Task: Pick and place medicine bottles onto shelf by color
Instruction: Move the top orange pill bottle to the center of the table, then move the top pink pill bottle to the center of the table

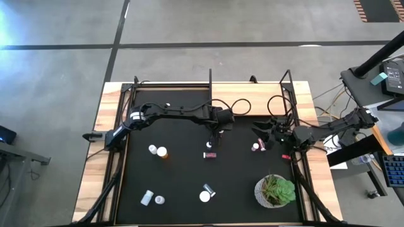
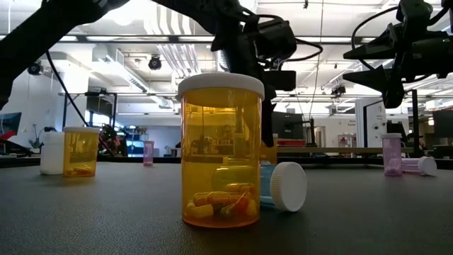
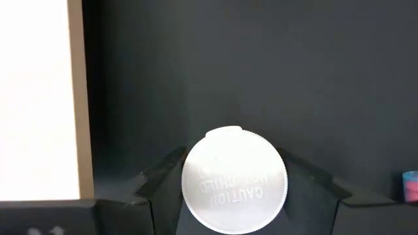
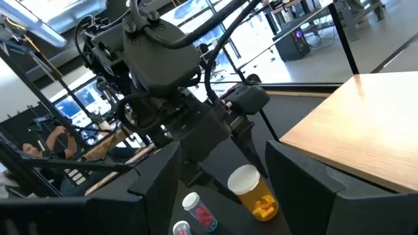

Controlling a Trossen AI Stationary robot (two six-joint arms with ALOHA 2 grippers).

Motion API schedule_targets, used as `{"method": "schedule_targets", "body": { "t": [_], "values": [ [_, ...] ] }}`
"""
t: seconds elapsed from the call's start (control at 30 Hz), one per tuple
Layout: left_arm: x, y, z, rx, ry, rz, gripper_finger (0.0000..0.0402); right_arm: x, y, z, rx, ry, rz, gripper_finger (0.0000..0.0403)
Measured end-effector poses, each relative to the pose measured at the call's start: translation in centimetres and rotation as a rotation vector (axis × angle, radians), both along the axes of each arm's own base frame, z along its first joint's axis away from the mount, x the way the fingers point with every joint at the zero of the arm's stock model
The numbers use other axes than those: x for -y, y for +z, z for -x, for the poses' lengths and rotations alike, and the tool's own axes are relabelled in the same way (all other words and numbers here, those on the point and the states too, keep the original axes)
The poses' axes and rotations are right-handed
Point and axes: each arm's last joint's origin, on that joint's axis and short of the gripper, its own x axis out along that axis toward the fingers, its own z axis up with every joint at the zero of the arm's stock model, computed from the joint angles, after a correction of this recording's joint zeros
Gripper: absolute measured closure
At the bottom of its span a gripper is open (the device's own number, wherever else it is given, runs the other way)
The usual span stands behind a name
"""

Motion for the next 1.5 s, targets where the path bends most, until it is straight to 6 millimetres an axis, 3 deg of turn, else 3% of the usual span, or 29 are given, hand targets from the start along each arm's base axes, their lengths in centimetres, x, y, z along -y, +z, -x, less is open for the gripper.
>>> {"method": "schedule_targets", "body": {
  "t": [0.2,0.57,0.87,1.0,1.1,1.3,1.5],
  "values": [
    [0.0,0.0,-0.2,0.028,0.027,0.011,0.0197,0.0,0.0,0.0,0.0,0.0,0.0,0.0188],
    [-0.1,0.8,-0.5,0.076,0.027,0.062,0.0134,0.0,0.0,0.0,0.0,0.0,0.0,0.0188],
    [-0.3,7.9,2.0,0.239,0.072,0.024,0.0125,0.0,0.0,0.0,0.0,0.0,0.0,0.0188],
    [-1.4,11.1,4.5,0.294,0.118,-0.014,0.0124,0.0,0.0,0.0,0.0,0.0,0.0,0.0188],
    [-2.8,12.4,7.0,0.311,0.165,-0.025,0.0124,0.0,0.0,0.0,-0.001,0.0,0.0,0.0188],
    [-5.3,11.3,12.8,0.293,0.334,0.013,0.0124,0.0,0.0,0.0,-0.002,0.0,0.0,0.0188],
    [-5.5,9.1,18.9,0.337,0.519,0.016,0.0124,0.0,0.0,0.0,0.0,0.0,0.0,0.0188]
  ]
}}
